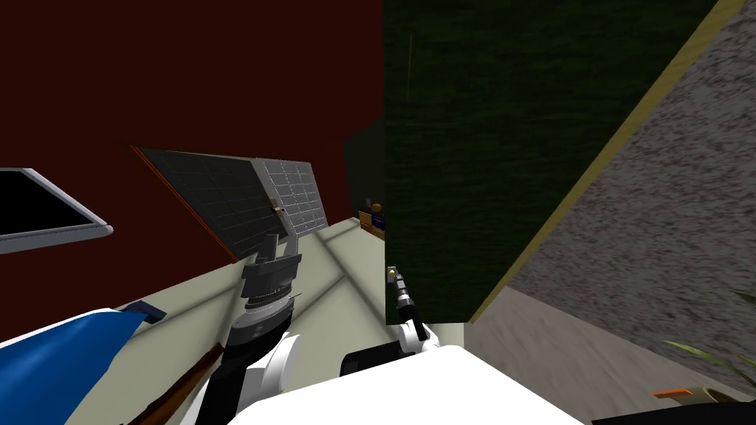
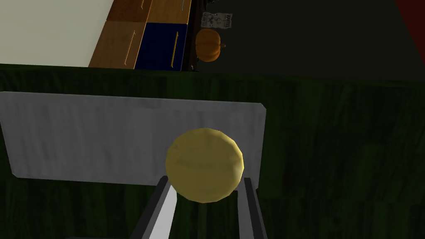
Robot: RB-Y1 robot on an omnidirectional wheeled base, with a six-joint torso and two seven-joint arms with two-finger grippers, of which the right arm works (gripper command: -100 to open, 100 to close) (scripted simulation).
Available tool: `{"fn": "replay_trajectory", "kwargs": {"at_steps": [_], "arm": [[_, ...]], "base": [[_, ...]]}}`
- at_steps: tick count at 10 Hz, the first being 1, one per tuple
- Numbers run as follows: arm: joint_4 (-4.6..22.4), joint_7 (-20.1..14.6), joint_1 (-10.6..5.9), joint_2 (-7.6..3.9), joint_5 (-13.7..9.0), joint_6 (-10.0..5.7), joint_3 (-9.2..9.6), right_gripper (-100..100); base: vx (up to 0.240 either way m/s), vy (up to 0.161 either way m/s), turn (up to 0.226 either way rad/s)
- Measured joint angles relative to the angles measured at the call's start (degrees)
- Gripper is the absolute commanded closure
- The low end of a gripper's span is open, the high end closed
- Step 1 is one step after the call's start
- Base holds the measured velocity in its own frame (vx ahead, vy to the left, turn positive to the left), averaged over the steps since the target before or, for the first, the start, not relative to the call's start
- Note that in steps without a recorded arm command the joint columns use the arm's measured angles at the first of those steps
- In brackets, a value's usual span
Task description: Push the door open
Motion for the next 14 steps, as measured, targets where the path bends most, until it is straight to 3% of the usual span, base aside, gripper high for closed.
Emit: {"fn": "replay_trajectory", "kwargs": {"at_steps": [1, 2, 3, 8, 14], "arm": [[1.13, 0.13, -0.30, -0.09, -0.38, -0.37, -0.45, 100], [4.34, -0.63, -1.96, -0.42, -0.83, -2.10, -0.92, 100], [4.05, -0.27, -1.56, -0.80, -1.19, -2.19, -1.57, -100], [4.44, -3.17, -2.41, -1.80, 4.13, -1.35, -4.85, -100], [5.89, -7.02, -4.05, -1.20, 10.81, -0.66, -9.05, -100]], "base": [[0.203, 0.044, -0.085], [0.149, 0.041, -0.056], [0.069, -0.016, -0.138], [0.006, -0.069, -0.132], [-0.021, -0.004, -0.108]]}}
